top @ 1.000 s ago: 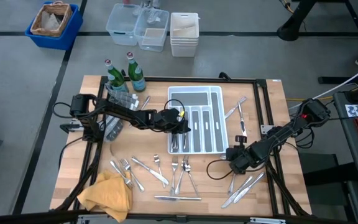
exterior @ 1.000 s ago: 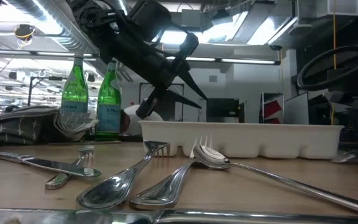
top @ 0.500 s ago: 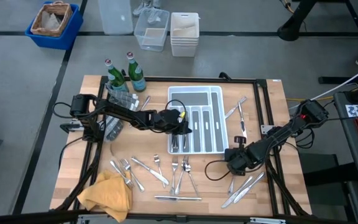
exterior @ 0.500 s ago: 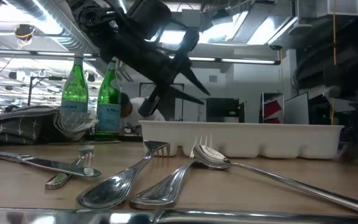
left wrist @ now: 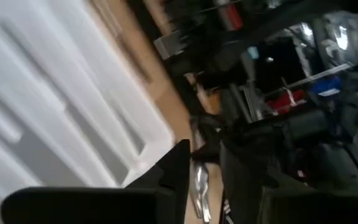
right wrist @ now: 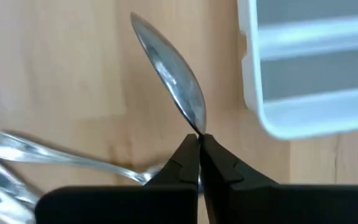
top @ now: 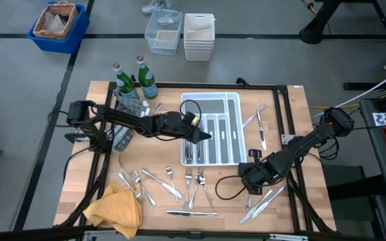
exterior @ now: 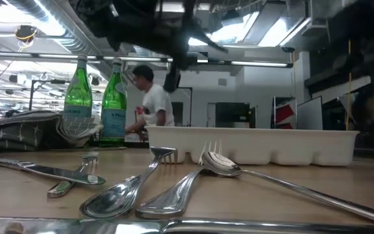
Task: Sort silverware
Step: Put the silver spoon into the silverware tray
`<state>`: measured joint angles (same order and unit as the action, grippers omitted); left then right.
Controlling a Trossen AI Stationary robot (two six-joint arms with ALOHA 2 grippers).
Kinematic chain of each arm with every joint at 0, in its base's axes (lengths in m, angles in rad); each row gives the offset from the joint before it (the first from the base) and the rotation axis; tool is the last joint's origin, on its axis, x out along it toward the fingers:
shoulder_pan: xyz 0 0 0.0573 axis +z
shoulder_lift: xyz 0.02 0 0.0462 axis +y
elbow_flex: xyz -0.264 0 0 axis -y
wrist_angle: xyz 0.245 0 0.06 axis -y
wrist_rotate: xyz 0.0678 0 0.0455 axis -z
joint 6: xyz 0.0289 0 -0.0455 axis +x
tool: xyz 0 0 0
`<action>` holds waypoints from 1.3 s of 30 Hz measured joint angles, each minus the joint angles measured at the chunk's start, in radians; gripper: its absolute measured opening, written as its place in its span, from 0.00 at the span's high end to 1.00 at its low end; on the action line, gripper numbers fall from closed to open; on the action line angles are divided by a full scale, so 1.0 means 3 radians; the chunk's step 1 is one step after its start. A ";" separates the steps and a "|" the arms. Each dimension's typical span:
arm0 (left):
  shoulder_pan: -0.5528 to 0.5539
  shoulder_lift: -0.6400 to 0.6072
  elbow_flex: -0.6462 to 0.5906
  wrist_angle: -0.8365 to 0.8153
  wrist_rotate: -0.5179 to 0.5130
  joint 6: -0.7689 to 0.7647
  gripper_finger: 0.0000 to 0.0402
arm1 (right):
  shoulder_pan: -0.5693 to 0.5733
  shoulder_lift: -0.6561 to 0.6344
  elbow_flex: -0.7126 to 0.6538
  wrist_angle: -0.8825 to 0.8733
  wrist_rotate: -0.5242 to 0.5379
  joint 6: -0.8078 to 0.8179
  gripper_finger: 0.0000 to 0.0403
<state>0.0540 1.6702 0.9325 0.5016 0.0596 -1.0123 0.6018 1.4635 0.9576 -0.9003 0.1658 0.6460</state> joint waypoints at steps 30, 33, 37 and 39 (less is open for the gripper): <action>-0.0321 -0.1902 -0.0001 -0.2053 -0.0149 0.1933 0.81 | -0.1250 -0.0005 0.0710 0.2823 0.0685 -0.0189 0.99; -0.0360 -0.1876 -0.0001 -0.2083 -0.0151 0.1992 0.81 | -0.1355 -0.0005 0.0710 0.2980 0.0561 -0.0248 0.99; -0.0349 -0.1813 -0.0001 -0.2067 -0.0150 0.2030 0.81 | -0.1445 -0.0005 0.0710 0.3106 0.0424 -0.0300 0.99; -0.0347 -0.1785 -0.0001 -0.2064 -0.0151 0.2139 0.81 | -0.1448 -0.0005 0.0709 0.3152 0.0387 -0.0355 0.99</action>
<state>-0.0502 1.1348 0.9321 -0.1177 0.0143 -0.3707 0.1673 1.4620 1.1703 0.0453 0.2818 0.5395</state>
